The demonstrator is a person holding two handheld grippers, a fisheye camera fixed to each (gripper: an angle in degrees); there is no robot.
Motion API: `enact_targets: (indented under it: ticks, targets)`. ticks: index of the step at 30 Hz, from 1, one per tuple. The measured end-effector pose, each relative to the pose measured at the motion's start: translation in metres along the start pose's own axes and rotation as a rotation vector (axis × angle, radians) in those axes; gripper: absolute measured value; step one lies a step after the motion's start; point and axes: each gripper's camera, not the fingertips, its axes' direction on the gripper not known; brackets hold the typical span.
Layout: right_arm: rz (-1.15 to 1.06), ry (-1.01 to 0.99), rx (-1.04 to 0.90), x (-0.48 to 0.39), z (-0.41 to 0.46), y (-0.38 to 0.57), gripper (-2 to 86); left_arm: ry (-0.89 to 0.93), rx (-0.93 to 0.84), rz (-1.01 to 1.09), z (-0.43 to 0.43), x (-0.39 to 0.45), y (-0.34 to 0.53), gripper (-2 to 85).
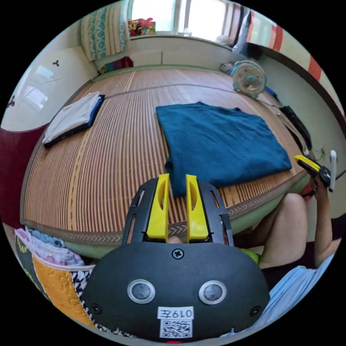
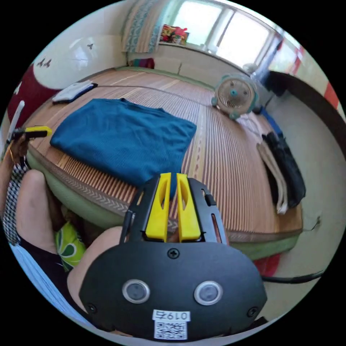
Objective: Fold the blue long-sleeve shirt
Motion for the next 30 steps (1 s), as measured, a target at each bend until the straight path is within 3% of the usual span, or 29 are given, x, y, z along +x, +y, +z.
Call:
enact_targets:
  ticks: [3, 11, 17, 30]
  targets:
    - [0.133, -0.097, -0.032, 0.027, 0.015, 0.029, 5.6, 0.233, -0.008, -0.154, 0.003, -0.035, 0.023, 7.9]
    - [0.343, -0.336, 0.010, 0.064, 0.054, 0.058, 5.8, 0.439, -0.034, -0.331, 0.027, -0.077, 0.073, 8.3]
    - [0.406, -0.466, 0.010, 0.067, 0.085, 0.070, 2.1, 0.500, -0.083, -0.333, 0.047, -0.077, 0.085, 5.0]
    - [0.424, -0.446, 0.012, 0.051, 0.134, 0.110, -0.7, 0.505, -0.107, -0.316, 0.055, -0.060, 0.129, 1.6]
